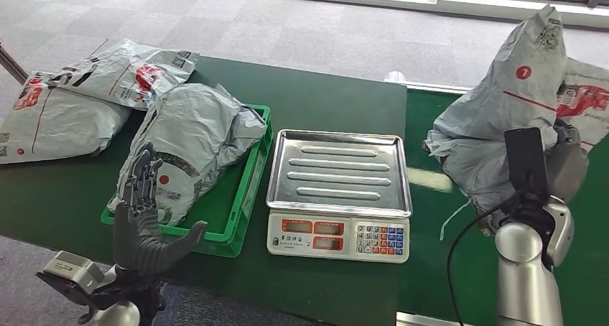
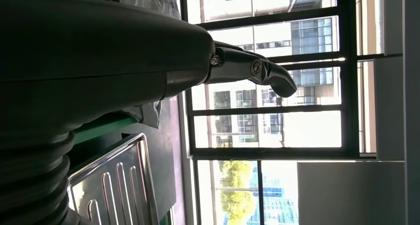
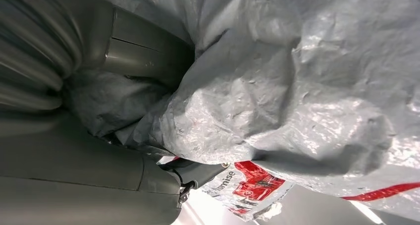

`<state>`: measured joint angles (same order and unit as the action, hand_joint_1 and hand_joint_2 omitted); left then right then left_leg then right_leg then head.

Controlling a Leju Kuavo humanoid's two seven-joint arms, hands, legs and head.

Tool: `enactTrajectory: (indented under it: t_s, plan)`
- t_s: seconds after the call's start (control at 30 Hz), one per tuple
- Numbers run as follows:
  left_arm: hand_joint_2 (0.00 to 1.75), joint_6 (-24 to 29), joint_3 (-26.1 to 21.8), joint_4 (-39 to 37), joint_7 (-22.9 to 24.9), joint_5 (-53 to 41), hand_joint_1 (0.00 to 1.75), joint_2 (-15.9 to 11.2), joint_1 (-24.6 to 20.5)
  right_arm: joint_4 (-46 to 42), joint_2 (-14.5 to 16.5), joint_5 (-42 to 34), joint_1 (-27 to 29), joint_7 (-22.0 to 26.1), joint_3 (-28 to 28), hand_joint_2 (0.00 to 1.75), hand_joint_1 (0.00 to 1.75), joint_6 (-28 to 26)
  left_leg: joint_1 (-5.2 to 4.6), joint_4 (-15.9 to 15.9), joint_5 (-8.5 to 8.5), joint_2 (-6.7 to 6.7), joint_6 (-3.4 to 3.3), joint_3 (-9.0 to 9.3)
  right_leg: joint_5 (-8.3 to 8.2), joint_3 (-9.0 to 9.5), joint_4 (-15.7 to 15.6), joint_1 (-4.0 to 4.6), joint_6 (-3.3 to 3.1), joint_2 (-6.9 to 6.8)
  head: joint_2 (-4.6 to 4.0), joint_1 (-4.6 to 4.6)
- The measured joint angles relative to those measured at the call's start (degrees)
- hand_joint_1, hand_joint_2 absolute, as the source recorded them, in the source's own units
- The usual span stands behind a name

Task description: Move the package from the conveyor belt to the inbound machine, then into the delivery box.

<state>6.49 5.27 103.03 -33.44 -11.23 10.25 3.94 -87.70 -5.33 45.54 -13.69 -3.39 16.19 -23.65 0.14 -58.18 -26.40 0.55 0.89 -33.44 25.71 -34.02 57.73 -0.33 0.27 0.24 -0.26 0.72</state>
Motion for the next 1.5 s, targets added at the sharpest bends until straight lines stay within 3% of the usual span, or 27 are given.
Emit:
enactTrajectory:
  t_s: [0.1, 0.23, 0.47, 0.63, 0.83, 1.07, 1.3, 1.4, 1.47, 1.5]
  plan:
    - [1.75, 0.0, 0.0, 0.0, 0.0, 0.0, 0.0, 0.0, 0.0, -0.4, 0.2, -0.3, 0.1, 0.7, 0.2, 1.75, 1.75, -0.9, 0.0, 0.0, 0.0, 0.0, 0.0, 0.0, 0.0, -0.02, 0.0, 0.0, 0.0, 0.01, 0.0, -0.01]
    - [1.75, 0.2, 0.0, 0.0, -0.1, -0.1, 0.0, 0.4, 0.0, -3.2, 0.7, -2.4, 1.8, 5.3, 1.1, 1.75, 1.75, -8.2, 0.0, 0.0, 0.0, 0.15, 0.0, -0.06, 0.01, -0.04, 0.0, 0.0, 0.0, -0.06, 0.0, -0.01]
    - [1.75, 0.2, 0.2, 0.0, -0.2, -0.8, 0.0, 1.2, -0.5, -10.4, 1.9, -5.3, 5.2, 10.7, 2.9, 1.75, 1.75, -15.5, 0.0, 0.0, -0.03, 0.06, 0.02, -0.08, 0.02, -0.1, 0.0, 0.0, 0.0, 0.01, 0.0, 0.0]
    - [1.75, 0.3, 0.2, 0.0, -0.2, -0.9, 0.0, 1.4, -1.0, -14.0, 2.7, -5.9, 6.3, 11.8, 3.4, 1.75, 1.75, -16.2, 0.0, 0.0, -0.03, -0.01, 0.02, -0.05, 0.01, -0.1, 0.0, 0.0, 0.0, 0.03, 0.0, 0.0]
    - [1.75, 0.7, 0.7, -0.3, -0.2, -0.9, 0.0, 1.4, -2.3, -17.7, 4.9, -6.7, 6.6, 17.2, 3.9, 1.75, 1.75, -16.4, 0.01, 0.0, -0.01, -0.03, 0.03, -0.06, 0.01, -0.1, 0.0, 0.01, 0.0, 0.02, 0.0, 0.0]
    - [1.75, 1.6, 1.9, -3.7, 0.5, 0.0, 0.0, 1.2, -7.8, -17.1, 4.2, -7.0, 2.9, 14.4, 3.1, 1.75, 1.75, -16.1, 0.0, 0.0, 0.03, -0.03, -0.01, -0.04, -0.08, -0.05, 0.0, -0.01, 0.02, 0.03, 0.0, 0.0]
    - [1.75, 2.5, 3.3, -6.9, 0.0, 1.4, 0.0, 0.5, -9.7, -16.1, 3.6, -8.1, 3.0, 14.5, 2.8, 1.75, 1.75, -16.0, 0.0, 0.0, 0.05, 0.03, -0.05, -0.08, -0.07, -0.09, 0.0, 0.0, 0.02, 0.01, 0.0, 0.0]
    - [1.75, 2.0, 3.5, -7.8, -1.6, 3.0, 0.0, 0.1, -10.4, -11.0, 4.5, -11.8, -0.9, 14.2, 1.6, 1.75, 1.75, -9.7, 0.01, 0.2, -0.02, -0.06, 0.08, -0.72, -0.09, 0.08, 0.2, 0.03, -0.09, 0.07, 0.0, 0.04]
    - [1.75, 0.6, 3.4, -8.4, -2.8, 4.6, 0.0, -0.6, -11.5, 3.5, 7.5, -15.3, -11.5, 15.7, -1.8, 1.75, 1.75, 3.0, 0.01, 0.2, 0.0, -0.88, 0.27, -0.67, -0.35, -0.08, 0.3, 0.03, -0.27, 0.87, 0.0, 0.05]
    - [1.75, -0.3, 3.4, -8.6, -2.8, 5.1, 0.0, -1.0, -12.4, 12.6, 9.8, -16.1, -17.2, 17.1, -5.7, 1.75, 1.75, 12.9, 0.0, 0.2, 0.06, -1.33, 0.32, -0.42, -0.5, -0.27, 0.3, -0.01, -0.34, 1.32, 0.0, 0.02]
